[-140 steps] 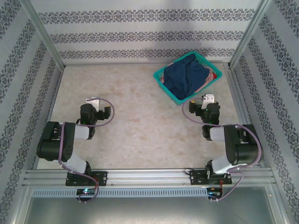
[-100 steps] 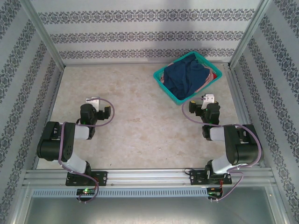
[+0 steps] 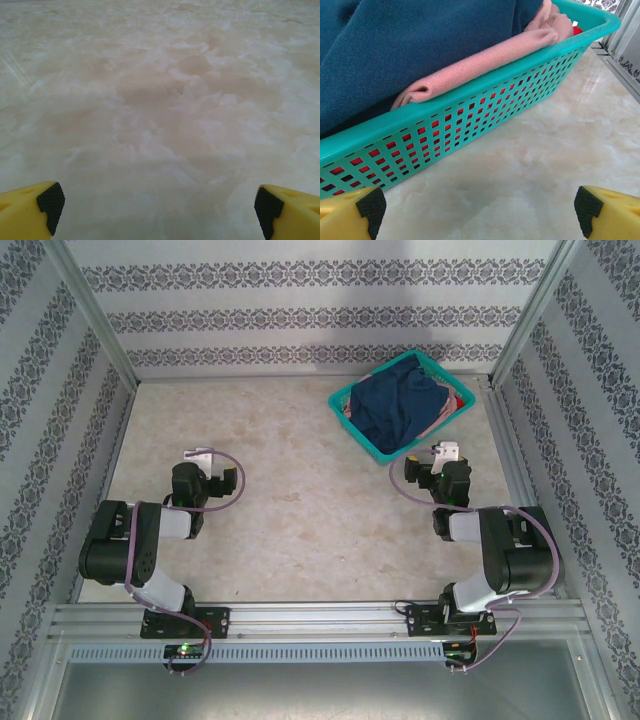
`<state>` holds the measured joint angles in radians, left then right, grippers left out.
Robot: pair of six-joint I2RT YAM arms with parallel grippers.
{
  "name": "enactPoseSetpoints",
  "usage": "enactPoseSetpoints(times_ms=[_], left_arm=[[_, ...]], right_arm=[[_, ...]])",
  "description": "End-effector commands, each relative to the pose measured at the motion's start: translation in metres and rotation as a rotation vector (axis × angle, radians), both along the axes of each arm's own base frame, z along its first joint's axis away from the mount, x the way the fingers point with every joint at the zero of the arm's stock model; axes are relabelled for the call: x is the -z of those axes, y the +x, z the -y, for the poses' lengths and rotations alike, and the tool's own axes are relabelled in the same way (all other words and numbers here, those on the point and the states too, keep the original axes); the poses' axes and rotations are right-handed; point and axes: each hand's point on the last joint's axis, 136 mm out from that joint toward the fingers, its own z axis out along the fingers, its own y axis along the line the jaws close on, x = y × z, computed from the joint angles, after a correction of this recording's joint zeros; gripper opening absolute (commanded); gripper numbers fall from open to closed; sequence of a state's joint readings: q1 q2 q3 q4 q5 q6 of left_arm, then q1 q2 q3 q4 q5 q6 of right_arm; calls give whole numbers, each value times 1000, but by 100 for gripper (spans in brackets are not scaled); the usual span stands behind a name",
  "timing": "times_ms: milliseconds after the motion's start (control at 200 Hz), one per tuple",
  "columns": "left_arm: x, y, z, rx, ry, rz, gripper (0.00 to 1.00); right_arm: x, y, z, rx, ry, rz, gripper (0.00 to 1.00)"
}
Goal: Fold the inside-out t-shirt
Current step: Pick up the T-shirt from the basket.
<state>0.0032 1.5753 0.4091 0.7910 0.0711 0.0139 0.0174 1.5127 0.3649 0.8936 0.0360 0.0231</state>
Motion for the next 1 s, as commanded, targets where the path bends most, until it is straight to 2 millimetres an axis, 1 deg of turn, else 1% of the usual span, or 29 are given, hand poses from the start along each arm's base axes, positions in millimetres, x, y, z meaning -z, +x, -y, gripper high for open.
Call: enactPoseSetpoints(times_ms=[0, 165, 210, 265, 330, 375, 385, 400, 435, 475, 485, 495, 510, 570, 590, 605, 610, 620, 645, 655, 670, 705, 740, 745, 750, 784, 839, 899, 994], left_arm=[[-16, 7, -6, -24, -12, 52, 100], [-16, 7, -8, -34, -10, 53, 100], [-20, 6, -13, -68, -10, 56, 100], [-30, 3, -21, -122, -10, 62, 100], [-48, -3, -26, -153, -8, 79, 100], [-60, -8, -30, -186, -17, 71, 100], [-64, -9, -32, -199, -26, 75, 100], [-67, -11, -36, -231, -36, 63, 100], [-77, -15, -45, -323, -105, 54, 100], [-86, -18, -45, -365, -186, 37, 100], [-89, -17, -43, -359, -203, 35, 100], [-92, -16, -41, -353, -217, 34, 100], [-95, -14, -34, -321, -249, 29, 100], [-106, -4, 0, -174, -380, 31, 100], [-110, -1, 8, -139, -415, 38, 99], [-112, 1, 16, -110, -438, 39, 100], [-112, 2, 18, -103, -446, 38, 100], [-113, 3, 22, -92, -460, 40, 100], [-116, 7, 32, -63, -483, 36, 100], [-116, 8, 36, -51, -489, 31, 100], [-117, 10, 42, -33, -491, 24, 100], [-116, 13, 52, -9, -482, -7, 100], [-116, 16, 61, -5, -460, -36, 100], [-115, 17, 62, -4, -457, -42, 100], [-115, 17, 63, -3, -454, -48, 100], [-114, 19, 69, -3, -432, -72, 100], [-112, 21, 81, 16, -418, -101, 100], [-112, 22, 90, 34, -417, -117, 100], [-111, 23, 100, 58, -414, -134, 100]], right_arm=[[-9, 6, -2, -5, 5, 25, 98], [-10, 6, -1, -2, 5, 27, 98], [-12, 6, 7, 51, 3, 33, 98], [-22, 2, 19, 121, 12, 60, 98], [-36, -9, 31, 192, 13, 83, 98], [-57, -19, 48, 299, 22, 138, 98], [-53, -26, 51, 323, 24, 130, 98], [-55, -33, 59, 375, 35, 134, 98], [-64, -46, 72, 462, 93, 147, 98], [-71, -54, 73, 463, 164, 143, 98], [-72, -55, 68, 439, 180, 138, 98], [-84, -52, 65, 418, 196, 157, 98], [-91, -49, 59, 379, 211, 166, 98], [-114, -35, 20, 218, 186, 162, 98], [-116, -29, 6, 178, 135, 125, 98], [-118, -24, -10, 136, 84, 93, 98], [-115, -23, -14, 126, 62, 74, 98], [-118, -19, -24, 102, 24, 55, 98], [-121, -10, -46, 49, -74, 10, 98], [-118, -7, -54, 31, -114, -15, 98], [-122, -1, -66, 7, -161, -31, 98], [-120, 11, -87, -29, -243, -87, 98], [-117, 21, -100, -53, -270, -136, 98], [-114, 22, -101, -57, -271, -149, 98], [-116, 24, -102, -59, -267, -149, 98], [-113, 34, -107, -78, -233, -187, 98], [-107, 48, -104, -89, -107, -232, 98], [-102, 62, -87, -56, 13, -270, 98], [-96, 81, -68, 2, -17, -322, 98]])
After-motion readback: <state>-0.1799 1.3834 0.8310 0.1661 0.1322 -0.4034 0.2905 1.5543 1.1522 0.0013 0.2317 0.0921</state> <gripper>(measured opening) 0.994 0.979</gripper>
